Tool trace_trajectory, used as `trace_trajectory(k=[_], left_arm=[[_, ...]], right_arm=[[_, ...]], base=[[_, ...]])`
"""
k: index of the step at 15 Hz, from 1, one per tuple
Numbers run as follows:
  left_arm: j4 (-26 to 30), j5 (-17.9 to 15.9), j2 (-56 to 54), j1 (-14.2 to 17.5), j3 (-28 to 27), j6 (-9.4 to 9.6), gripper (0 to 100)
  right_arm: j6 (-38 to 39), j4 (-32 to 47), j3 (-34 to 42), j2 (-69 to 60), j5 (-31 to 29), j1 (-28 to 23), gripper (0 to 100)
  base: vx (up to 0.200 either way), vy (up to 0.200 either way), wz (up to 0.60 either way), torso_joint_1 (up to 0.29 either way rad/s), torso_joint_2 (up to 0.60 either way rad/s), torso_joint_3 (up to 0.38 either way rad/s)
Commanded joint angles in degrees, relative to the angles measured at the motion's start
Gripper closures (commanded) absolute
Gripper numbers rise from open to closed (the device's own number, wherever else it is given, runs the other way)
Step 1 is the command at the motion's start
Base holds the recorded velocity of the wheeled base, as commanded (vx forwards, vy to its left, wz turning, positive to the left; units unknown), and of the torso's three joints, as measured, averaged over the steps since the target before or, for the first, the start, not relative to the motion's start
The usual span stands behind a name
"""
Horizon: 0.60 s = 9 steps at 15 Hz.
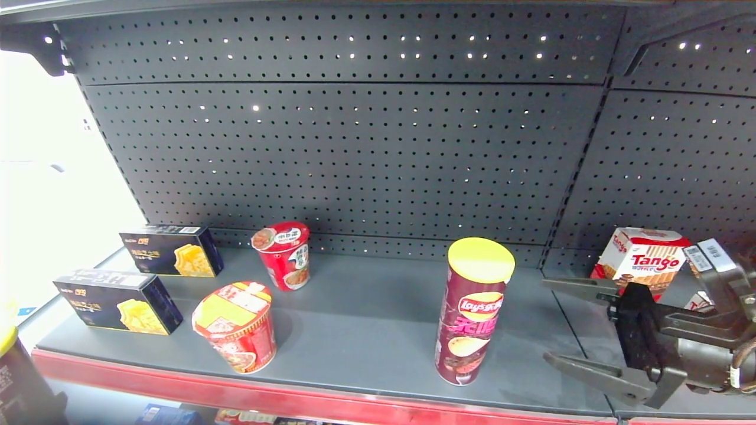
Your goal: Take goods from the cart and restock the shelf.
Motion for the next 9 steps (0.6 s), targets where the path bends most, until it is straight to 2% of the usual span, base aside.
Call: trace_trajectory(k=[1,3,6,9], left_arm=[[-0.1,0.0,-0.3,0.0,0.1,-0.01,100],[-0.1,0.7,-0.4,0.0,0.0,0.07,100],[-0.1,0.7,-1.3,0.0,0.1,0.16,100],[-0.1,0.7,-1.6,0.0,0.0,0.16,100]], right_arm=[[0.0,2.8,-0.4,-6.7,0.0,-0.1,0],[0.0,5.8,-0.7,-10.8,0.0,-0.3,0],[0.0,12.4,-0.6,-17.9,-0.3,-3.6,0],[0.0,19.7,-0.3,-25.1,-0.4,-12.2,0]], base=[[0.0,0.0,0.0,0.0,0.0,0.0],[0.0,0.0,0.0,0.0,0.0,0.0],[0.0,0.0,0.0,0.0,0.0,0.0],[0.0,0.0,0.0,0.0,0.0,0.0]])
